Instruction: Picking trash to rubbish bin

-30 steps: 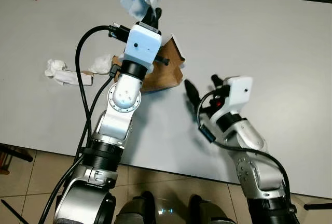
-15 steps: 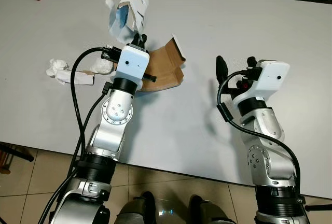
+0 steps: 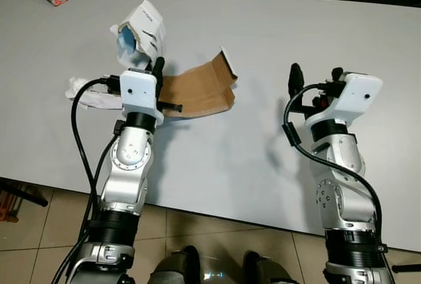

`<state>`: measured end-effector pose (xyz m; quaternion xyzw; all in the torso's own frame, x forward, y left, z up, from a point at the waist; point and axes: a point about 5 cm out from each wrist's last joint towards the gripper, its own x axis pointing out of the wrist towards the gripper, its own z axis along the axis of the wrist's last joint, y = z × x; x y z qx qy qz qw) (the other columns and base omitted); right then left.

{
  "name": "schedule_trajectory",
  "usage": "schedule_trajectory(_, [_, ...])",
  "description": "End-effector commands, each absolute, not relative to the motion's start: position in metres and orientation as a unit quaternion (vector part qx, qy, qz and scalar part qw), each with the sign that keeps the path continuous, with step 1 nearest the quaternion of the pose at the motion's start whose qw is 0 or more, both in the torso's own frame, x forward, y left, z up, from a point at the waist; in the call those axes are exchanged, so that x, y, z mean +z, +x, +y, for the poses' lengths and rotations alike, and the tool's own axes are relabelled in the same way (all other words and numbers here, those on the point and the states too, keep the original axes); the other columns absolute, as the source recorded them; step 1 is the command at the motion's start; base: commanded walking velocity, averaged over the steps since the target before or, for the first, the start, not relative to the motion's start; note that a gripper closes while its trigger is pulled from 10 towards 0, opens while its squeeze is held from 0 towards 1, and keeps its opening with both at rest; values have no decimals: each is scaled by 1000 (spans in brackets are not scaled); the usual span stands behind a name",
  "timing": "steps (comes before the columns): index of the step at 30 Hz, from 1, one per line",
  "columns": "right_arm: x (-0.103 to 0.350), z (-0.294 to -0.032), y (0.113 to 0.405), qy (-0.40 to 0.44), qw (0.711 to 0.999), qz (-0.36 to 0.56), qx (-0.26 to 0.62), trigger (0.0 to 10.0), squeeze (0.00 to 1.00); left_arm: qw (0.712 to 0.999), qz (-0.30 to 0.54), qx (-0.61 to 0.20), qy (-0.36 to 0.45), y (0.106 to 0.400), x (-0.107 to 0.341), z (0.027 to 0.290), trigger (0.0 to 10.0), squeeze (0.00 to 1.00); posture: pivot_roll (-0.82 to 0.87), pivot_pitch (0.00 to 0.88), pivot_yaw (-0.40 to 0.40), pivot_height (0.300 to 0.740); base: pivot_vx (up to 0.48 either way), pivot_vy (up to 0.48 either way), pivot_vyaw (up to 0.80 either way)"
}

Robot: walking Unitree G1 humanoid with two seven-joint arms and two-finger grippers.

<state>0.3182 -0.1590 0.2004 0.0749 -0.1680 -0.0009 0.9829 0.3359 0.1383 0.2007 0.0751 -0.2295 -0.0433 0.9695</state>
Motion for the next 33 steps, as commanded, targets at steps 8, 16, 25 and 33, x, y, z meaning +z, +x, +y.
schedule_trajectory(8, [202, -158, 320, 76, 981, -180, -6, 10000, 0, 969, -226, -61, 75, 337, 199, 136, 10000, 0, -44, 155, 80, 740, 0, 0, 0])
schedule_trajectory(16, [196, -157, 318, 77, 982, -175, -5, 10000, 0, 971, -219, -61, 78, 335, 193, 136, 10000, 0, -27, 158, 88, 740, 0, 0, 0])
schedule_trajectory(25, [194, -157, 317, 78, 982, -171, 0, 10000, 0, 970, -219, -64, 81, 333, 192, 133, 10000, 0, -30, 174, 75, 740, 0, 0, 0])
schedule_trajectory(33, [195, -157, 319, 73, 983, -169, 3, 10000, 0, 969, -227, -60, 77, 332, 198, 132, 10000, 0, -37, 185, 58, 740, 0, 0, 0])
